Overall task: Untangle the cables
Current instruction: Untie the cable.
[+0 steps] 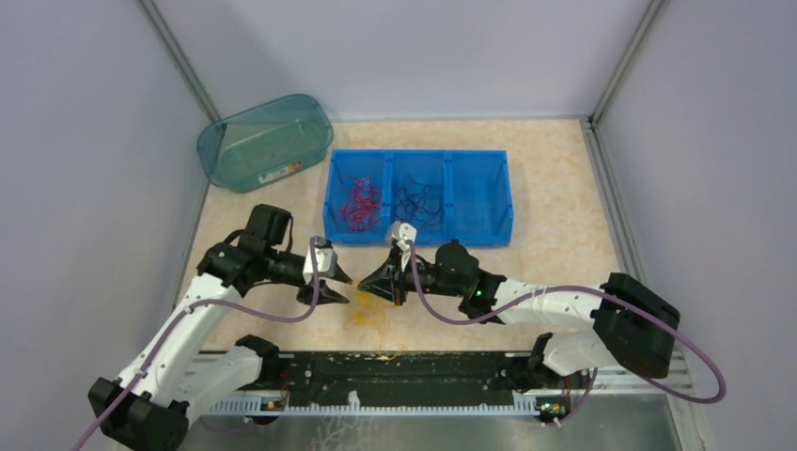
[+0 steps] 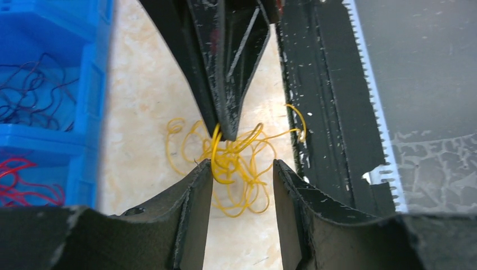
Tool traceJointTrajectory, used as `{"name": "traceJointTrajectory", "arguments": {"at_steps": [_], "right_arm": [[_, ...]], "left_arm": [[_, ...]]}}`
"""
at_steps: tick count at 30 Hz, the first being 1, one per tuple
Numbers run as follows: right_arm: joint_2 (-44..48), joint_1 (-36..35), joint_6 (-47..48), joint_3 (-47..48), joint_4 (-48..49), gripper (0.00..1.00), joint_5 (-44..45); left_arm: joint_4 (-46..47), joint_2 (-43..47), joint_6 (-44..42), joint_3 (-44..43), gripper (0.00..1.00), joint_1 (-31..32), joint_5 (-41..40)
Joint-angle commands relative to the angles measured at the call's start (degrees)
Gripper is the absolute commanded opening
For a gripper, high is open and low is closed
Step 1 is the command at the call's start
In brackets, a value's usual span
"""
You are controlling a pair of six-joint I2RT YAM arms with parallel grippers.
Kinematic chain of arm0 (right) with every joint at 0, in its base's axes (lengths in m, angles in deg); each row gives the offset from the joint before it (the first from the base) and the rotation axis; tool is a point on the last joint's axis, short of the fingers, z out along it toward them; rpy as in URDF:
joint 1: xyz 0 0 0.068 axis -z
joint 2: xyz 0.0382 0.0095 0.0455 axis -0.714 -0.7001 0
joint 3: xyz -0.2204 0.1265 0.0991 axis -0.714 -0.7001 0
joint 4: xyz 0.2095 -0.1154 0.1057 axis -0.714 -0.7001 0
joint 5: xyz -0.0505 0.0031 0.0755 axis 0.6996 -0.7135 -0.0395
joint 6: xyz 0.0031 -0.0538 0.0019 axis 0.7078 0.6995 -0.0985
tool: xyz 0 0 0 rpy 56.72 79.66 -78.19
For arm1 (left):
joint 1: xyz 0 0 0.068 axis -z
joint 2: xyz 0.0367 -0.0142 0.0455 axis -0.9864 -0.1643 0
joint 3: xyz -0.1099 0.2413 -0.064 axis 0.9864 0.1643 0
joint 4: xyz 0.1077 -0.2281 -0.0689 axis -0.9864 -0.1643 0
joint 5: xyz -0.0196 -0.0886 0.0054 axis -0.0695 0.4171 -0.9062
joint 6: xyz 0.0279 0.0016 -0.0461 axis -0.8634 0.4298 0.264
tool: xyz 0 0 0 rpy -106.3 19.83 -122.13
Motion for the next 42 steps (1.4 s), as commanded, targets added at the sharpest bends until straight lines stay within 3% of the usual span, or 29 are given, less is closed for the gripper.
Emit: {"name": "traceJointTrajectory", "arguments": {"at_steps": [1, 8, 11, 17, 25, 27, 30, 36, 42], "right_arm": [[1.7, 0.3, 0.0, 0.1, 4.9, 0.00, 0.7], [1.8, 0.4, -0.1, -0.5, 5.1, 0.00, 1.2], [2.2, 0.4, -0.1, -1.0, 4.9, 0.00, 1.8], [2.9, 0.3, 0.0, -1.1, 3.8, 0.00, 1.9], [5.4, 0.4, -1.2, -4.7, 2.8, 0.01, 5.2], [6.7, 0.4, -1.8, -6.1, 2.6, 0.09, 7.2], [9.4, 0.4, -3.3, -7.9, 1.8, 0.31, 13.0], [14.6, 0.4, -3.0, -8.7, -1.1, 0.33, 20.5], [16.1, 0.4, 1.6, -6.3, 2.4, 0.60, 17.0]], "left_arm": [[3.0, 0.8, 5.0, 1.4, 0.47, 2.4, 3.3], [7.6, 0.8, 8.4, 1.8, 0.17, 3.6, -4.6], [10.4, 1.6, 8.3, 2.2, 0.10, 3.7, -7.6], [13.1, 2.6, 8.1, 2.6, 0.03, 3.9, -12.7], [11.4, 3.5, 1.4, -2.8, 0.00, 3.9, -16.0], [10.2, 4.0, -0.4, -4.0, 0.00, 3.9, -15.8], [9.2, 5.3, -2.7, -5.0, 0.00, 4.0, -15.4], [12.3, 8.8, -1.8, -6.5, 0.00, 3.9, -13.5], [15.1, 7.4, 6.0, -13.8, 0.00, 4.0, -7.5]]}}
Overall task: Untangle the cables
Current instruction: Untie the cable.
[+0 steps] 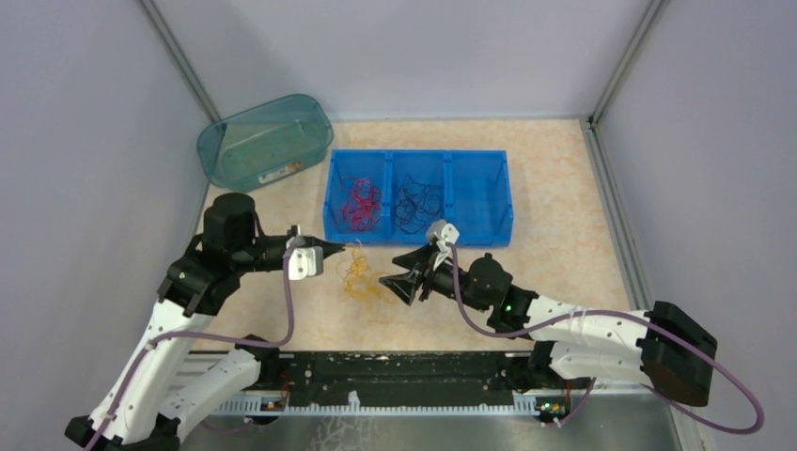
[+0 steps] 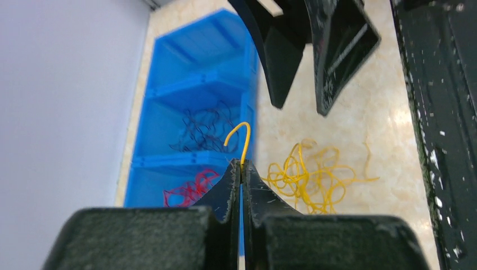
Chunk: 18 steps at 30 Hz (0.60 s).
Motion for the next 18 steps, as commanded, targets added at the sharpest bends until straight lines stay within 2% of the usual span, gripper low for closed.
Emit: {"name": "traceJointTrajectory", "arguments": {"at_steps": [1, 8, 11, 18], "right_arm": [[0.2, 0.4, 4.0, 4.1, 4.8, 0.61, 0.0], [-5.1, 0.4, 3.8, 11.0, 11.7, 0.70, -1.6], [-4.4, 0.4, 2.4, 10.3, 14.0, 0.71, -3.1], [2.0, 0.3, 1.9, 7.7, 9.6, 0.72, -5.9]], "left_arm": [[3.4, -1.9, 7.3, -7.7, 0.00, 0.0, 6.9], [2.8, -5.0, 16.0, -12.8, 0.00, 0.0, 12.7], [2.8, -4.6, 15.8, -12.4, 0.00, 0.1, 12.3], [2.7, -4.3, 14.3, -11.7, 0.00, 0.0, 12.4]]}}
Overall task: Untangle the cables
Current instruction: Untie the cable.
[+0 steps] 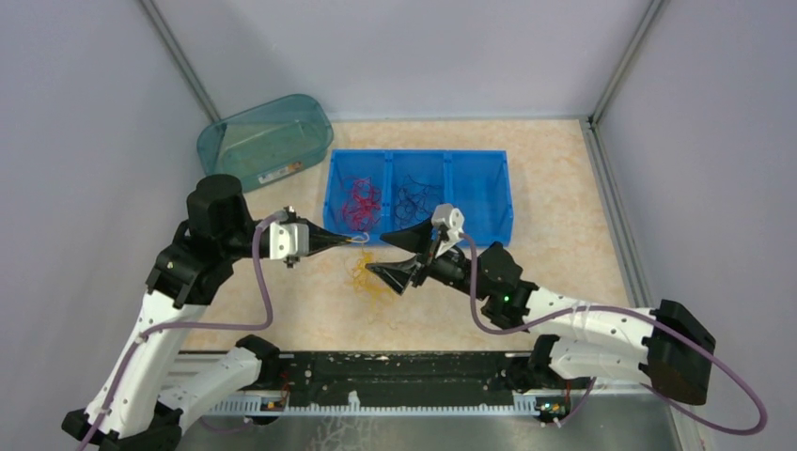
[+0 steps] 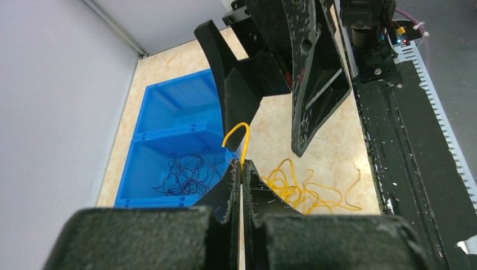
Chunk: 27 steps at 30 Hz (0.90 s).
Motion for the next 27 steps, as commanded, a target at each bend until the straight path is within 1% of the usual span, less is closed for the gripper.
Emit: {"name": "traceJointTrajectory", "arguments": {"at_steps": [1, 5, 11, 16, 22, 26, 27], "right_arm": [[5.2, 0.4, -0.6, -0.4, 0.5, 0.72, -1.2], [5.1, 0.3, 0.3, 0.4, -0.2, 0.72, 2.9], [-1.7, 0.3, 1.3, 5.7, -0.7, 0.72, 0.1], [-6.9, 0.3, 1.3, 7.8, 2.9, 0.71, 1.7], [-10.9, 0.4, 2.0, 8.6, 6.0, 0.66, 4.4], [-11.9, 0.4, 2.4, 6.9, 7.6, 0.63, 5.0], [-12.1, 0.3, 2.2, 6.2, 8.3, 0.62, 5.0]], "left_arm": [[0.3, 0.4, 0.6, -0.1, 0.00, 0.1, 2.9], [0.5, 0.1, 1.6, -0.5, 0.00, 0.2, 4.4], [1.0, -0.4, 3.5, -1.6, 0.00, 0.4, 5.4], [1.4, -1.0, 5.8, -2.8, 0.00, 0.6, 7.0], [1.5, -2.2, 9.1, -5.5, 0.00, 0.6, 9.5], [3.2, -3.4, 12.1, -8.6, 0.00, 0.7, 11.2], [4.3, -3.8, 14.0, -9.8, 0.00, 0.7, 11.3]]}}
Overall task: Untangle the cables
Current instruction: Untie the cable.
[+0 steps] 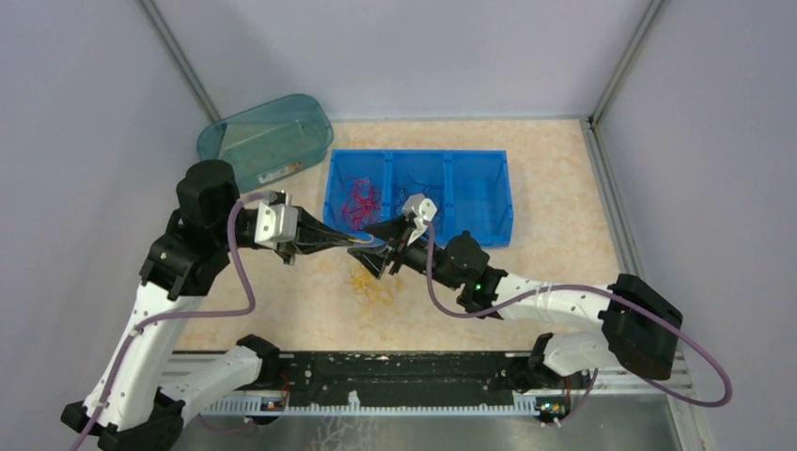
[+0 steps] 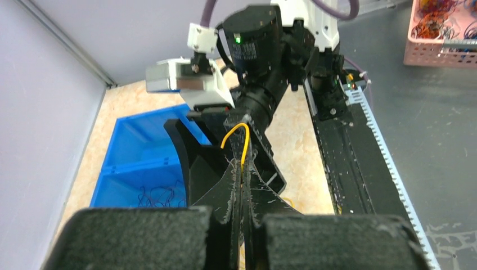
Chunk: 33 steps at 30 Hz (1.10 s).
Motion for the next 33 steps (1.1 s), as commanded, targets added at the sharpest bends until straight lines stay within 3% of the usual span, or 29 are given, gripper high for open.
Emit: {"name": "traceJointTrajectory", "arguments": {"at_steps": [1, 9, 14, 26, 33], "right_arm": [[-0.9, 0.3, 0.7, -0.6, 6.9, 0.62, 1.2], [-3.2, -1.9, 1.8, -4.2, 8.6, 0.62, 4.1], [-5.1, -2.7, 1.7, -6.2, 10.5, 0.62, 5.8], [-8.7, -4.5, -0.2, -11.2, 15.2, 0.58, 9.8], [-10.8, -5.5, -3.3, -17.2, 20.4, 0.54, 13.1]], "left_arm": [[5.6, -1.0, 6.9, -4.9, 0.00, 0.4, 3.8], [22.9, -4.1, 24.1, -10.9, 0.00, 0.4, 6.0], [27.2, -6.7, 30.2, -16.1, 0.00, 0.4, 6.9], [30.8, -9.2, 28.1, -26.2, 0.00, 0.4, 2.3], [33.2, -10.4, 19.1, -33.7, 0.00, 0.3, -13.4]]}}
